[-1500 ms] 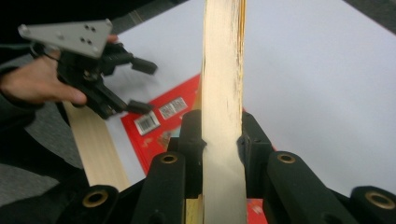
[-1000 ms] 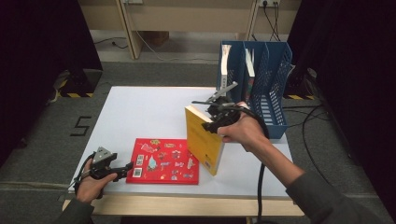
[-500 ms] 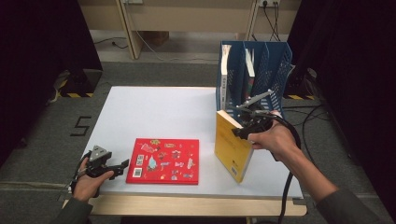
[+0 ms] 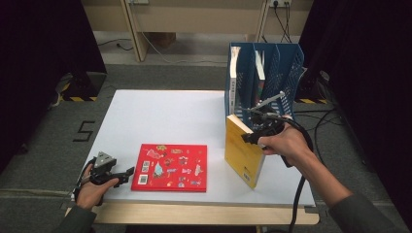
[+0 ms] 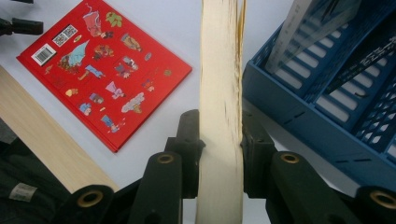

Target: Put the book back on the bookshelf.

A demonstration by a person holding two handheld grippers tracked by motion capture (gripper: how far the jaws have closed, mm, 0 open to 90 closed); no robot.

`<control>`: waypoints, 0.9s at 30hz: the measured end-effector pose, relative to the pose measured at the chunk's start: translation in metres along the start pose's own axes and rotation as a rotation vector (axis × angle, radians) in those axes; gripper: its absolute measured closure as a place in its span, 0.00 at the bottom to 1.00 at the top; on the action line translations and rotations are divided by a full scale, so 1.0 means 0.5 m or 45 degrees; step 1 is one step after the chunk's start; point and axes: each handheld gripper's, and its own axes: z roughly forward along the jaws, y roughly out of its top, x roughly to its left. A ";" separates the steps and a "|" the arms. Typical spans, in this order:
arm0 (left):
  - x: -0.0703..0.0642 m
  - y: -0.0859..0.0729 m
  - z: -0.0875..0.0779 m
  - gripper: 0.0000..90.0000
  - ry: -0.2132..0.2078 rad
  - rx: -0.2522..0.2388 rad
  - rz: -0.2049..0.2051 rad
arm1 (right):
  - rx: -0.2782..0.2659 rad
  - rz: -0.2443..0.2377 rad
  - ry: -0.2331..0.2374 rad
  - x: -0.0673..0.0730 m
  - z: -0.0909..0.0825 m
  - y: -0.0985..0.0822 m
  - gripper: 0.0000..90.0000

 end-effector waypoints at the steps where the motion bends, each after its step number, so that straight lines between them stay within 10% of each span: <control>1: -0.001 0.000 0.001 0.19 0.000 0.004 0.002 | 0.002 0.001 0.004 -0.002 0.001 0.000 0.81; 27: 0.003 -0.004 0.006 0.19 0.008 0.033 0.017 | 0.108 -0.014 -0.051 -0.032 0.035 0.018 0.82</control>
